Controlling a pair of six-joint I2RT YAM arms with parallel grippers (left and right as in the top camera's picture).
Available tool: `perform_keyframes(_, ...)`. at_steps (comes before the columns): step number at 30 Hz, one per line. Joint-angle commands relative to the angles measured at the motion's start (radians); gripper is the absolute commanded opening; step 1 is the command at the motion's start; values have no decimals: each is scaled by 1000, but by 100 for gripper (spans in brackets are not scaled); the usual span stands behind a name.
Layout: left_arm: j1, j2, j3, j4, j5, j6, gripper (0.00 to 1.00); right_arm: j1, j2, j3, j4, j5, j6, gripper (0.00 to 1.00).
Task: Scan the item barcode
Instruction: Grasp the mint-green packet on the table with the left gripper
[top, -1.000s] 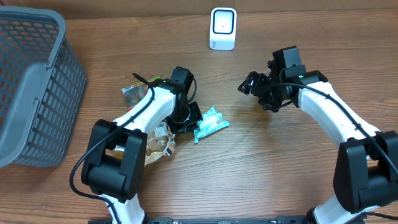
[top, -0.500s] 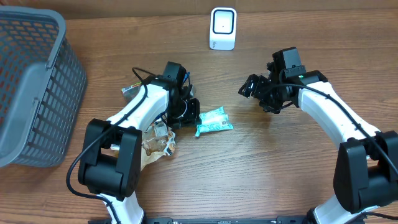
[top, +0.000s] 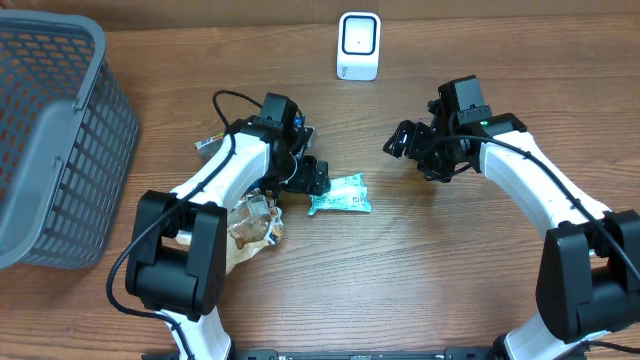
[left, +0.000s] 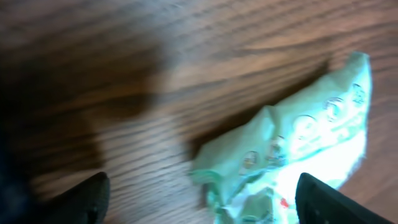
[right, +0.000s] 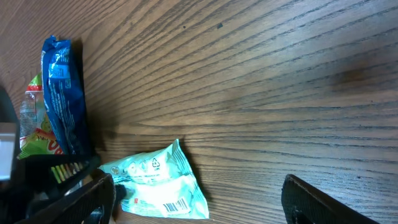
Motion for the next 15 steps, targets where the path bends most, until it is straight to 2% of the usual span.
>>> perform_keyframes(1,5,45,16,3,151,23,87,0,-18,21,2,-2,-12,86)
perform_keyframes(4,3,89,16,28,209,22,85,0,-18,21,1,-2,-12,86)
perform_keyframes(7,2,143,16,42,243,19,72,0,-18,21,-7,-2,-12,86)
perform_keyframes(9,4,171,16,37,242,19,55,0,-18,21,-13,-2,-23,86)
perform_keyframes(10,6,180,16,37,241,19,40,0,-18,21,-13,-2,-31,86)
perform_keyframes(11,11,184,16,35,240,19,20,0,-18,21,-13,-2,-31,86)
perform_keyframes(12,18,188,16,35,238,19,4,0,-18,21,-13,-2,-31,86)
perform_keyframes(15,38,186,19,32,240,19,4,0,-18,21,-6,-2,-30,86)
